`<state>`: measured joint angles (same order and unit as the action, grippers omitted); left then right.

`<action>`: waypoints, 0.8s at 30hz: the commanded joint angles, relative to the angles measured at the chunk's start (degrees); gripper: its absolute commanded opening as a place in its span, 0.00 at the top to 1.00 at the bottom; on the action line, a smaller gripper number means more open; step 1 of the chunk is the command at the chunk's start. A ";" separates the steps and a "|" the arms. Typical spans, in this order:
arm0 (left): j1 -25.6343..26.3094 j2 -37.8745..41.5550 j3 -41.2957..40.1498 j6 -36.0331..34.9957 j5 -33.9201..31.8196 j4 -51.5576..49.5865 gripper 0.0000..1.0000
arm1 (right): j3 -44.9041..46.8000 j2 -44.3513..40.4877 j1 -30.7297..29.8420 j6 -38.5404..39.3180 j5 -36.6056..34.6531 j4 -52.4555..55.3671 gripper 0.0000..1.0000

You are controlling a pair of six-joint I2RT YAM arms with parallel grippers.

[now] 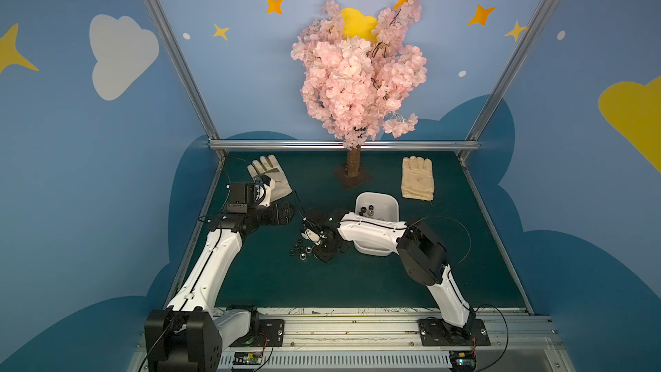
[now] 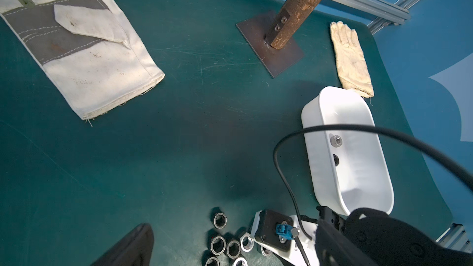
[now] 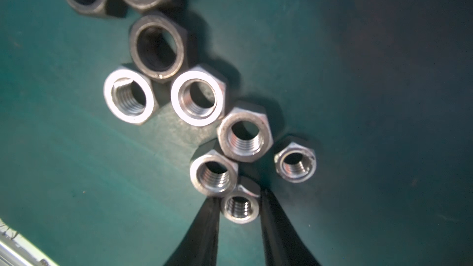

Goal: Put the nuts on the desktop into the storage box
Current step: Pick up the nut from the center of the board, then place the nut in the storage box.

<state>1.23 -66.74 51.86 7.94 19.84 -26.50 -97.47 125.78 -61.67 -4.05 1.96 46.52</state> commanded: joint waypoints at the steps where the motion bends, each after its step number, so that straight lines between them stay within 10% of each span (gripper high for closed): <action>1: -0.16 0.35 0.26 -0.39 0.21 -0.44 0.00 | -0.11 0.97 -0.26 -0.32 -2.06 0.49 0.75; 24: 0.01 0.12 0.02 -0.12 0.12 -0.11 0.00 | 8.14 -18.44 24.11 -4.70 -4.42 1.34 0.80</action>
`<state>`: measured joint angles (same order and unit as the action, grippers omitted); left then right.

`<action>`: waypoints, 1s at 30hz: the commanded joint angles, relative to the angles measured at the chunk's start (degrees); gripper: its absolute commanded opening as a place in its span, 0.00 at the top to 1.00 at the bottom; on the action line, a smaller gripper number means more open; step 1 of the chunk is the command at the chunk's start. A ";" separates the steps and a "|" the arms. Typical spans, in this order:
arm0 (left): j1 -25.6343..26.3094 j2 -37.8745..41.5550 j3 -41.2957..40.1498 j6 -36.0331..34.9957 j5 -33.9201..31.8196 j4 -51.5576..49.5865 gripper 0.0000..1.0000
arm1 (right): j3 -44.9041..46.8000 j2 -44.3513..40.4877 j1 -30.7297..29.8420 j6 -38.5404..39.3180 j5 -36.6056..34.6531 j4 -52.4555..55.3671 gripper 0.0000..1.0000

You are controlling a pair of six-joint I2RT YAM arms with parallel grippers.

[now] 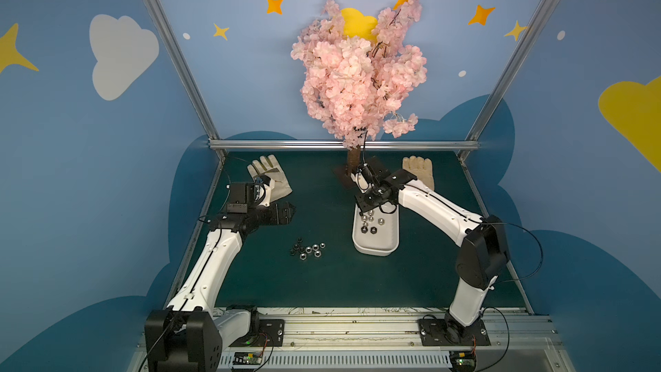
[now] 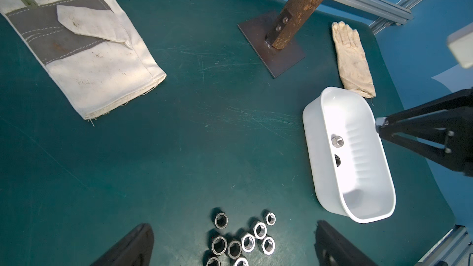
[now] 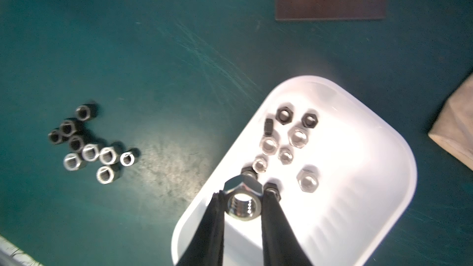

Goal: Put the nuts on the desktop into the storage box
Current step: Place the nut in the storage box.

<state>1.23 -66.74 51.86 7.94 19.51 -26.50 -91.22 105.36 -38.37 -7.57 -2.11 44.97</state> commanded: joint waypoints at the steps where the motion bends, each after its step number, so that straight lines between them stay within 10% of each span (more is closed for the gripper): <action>1: 0.00 0.12 0.02 -0.12 0.34 -0.13 0.00 | 2.07 2.41 1.51 -1.64 -0.45 3.06 0.80; 30: 0.18 -0.31 0.10 -0.21 0.17 -0.33 0.00 | 3.79 9.17 2.70 -3.11 -0.35 4.10 0.67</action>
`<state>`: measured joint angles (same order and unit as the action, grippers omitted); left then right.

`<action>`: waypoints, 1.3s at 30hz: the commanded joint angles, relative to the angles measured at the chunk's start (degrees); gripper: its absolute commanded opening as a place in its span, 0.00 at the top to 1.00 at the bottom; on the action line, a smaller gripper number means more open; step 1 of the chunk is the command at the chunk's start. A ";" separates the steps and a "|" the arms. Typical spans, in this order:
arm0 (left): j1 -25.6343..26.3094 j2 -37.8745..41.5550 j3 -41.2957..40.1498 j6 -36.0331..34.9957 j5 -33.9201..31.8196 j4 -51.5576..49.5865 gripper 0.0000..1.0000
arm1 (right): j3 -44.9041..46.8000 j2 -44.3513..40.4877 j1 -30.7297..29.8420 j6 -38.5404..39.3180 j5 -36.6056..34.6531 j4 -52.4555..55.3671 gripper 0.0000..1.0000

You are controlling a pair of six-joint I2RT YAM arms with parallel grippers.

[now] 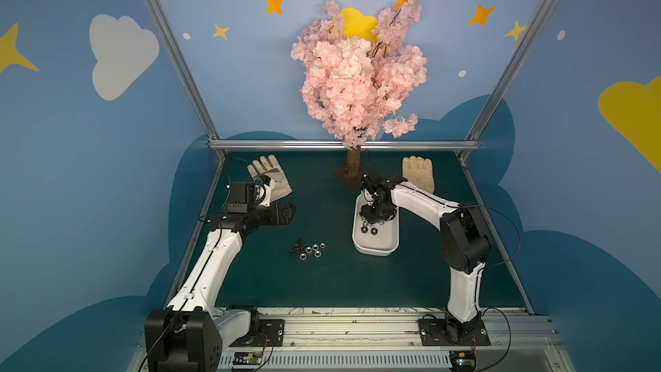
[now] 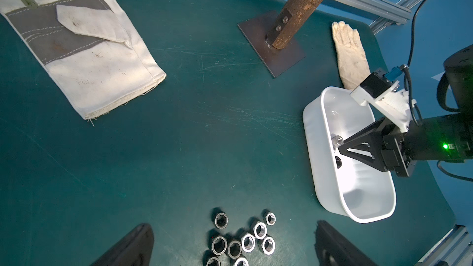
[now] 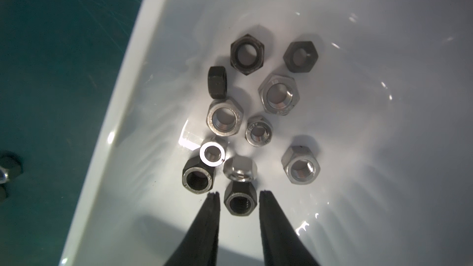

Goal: Put the nuts on the desktop into the storage box
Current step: Place the nut in the storage box, then pick up the nut from the center of the board.

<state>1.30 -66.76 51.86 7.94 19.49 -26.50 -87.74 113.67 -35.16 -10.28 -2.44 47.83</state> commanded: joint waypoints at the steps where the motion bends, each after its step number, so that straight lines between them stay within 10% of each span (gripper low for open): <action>1: 0.16 -0.38 0.14 -0.21 0.20 -0.32 0.00 | 0.20 0.74 -0.53 -0.37 -0.24 1.38 0.67; 18: 0.14 -0.21 0.13 -0.21 -0.01 -0.28 0.00 | -2.46 -6.08 -14.52 4.81 1.58 -4.97 0.56; 39: -0.09 -0.32 0.18 0.12 0.55 -0.04 0.00 | -12.26 11.45 -23.20 7.31 1.56 0.54 0.52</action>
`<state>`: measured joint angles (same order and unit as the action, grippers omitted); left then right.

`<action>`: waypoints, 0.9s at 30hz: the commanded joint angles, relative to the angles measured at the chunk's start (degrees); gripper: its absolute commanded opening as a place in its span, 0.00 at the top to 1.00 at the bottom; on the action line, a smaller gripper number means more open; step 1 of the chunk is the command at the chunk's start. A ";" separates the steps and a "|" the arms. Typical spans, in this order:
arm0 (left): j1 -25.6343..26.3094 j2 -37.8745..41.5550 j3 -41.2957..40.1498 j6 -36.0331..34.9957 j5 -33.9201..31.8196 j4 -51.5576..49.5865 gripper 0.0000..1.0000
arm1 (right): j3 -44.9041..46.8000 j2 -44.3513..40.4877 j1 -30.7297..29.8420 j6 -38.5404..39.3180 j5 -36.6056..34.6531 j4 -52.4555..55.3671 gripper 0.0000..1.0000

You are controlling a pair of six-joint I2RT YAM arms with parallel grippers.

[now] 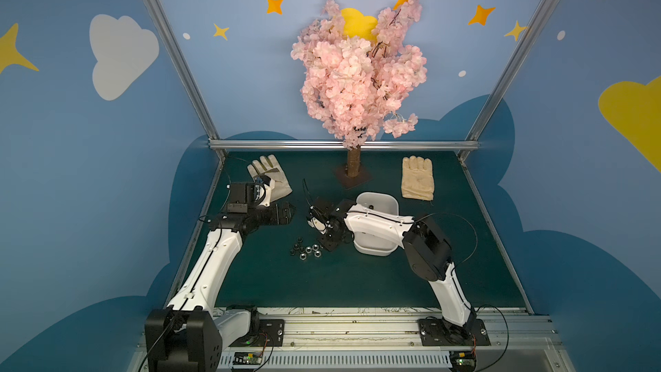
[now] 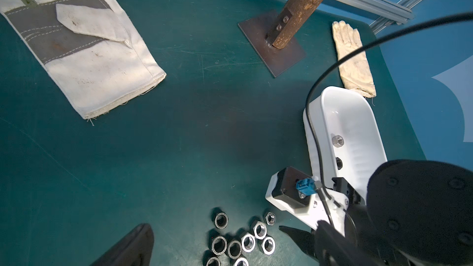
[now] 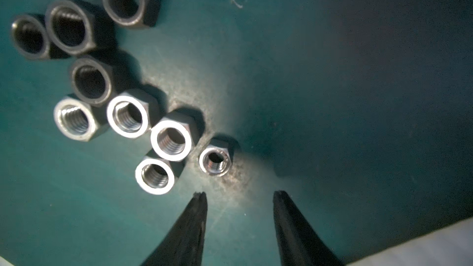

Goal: Put the nuts on the desktop into the storage box
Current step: Pick up the nut from the center of the board.

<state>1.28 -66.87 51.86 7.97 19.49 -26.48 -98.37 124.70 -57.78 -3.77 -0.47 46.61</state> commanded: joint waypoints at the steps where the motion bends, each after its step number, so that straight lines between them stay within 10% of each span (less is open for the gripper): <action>1: -0.13 -0.21 0.18 0.12 0.49 -0.07 0.00 | -1.72 0.83 -0.67 0.72 -0.32 1.75 0.52; 13: -0.05 -0.20 0.21 0.03 0.40 -0.07 0.00 | -5.59 5.17 -1.46 0.52 -1.09 1.83 0.53; 27: -0.08 -0.22 0.20 0.03 0.38 -0.15 0.00 | -2.19 -1.19 0.93 -2.56 -3.66 -2.55 0.82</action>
<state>1.28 -66.87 51.86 7.94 19.49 -26.50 -102.19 128.44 -58.41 -4.49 -2.90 45.58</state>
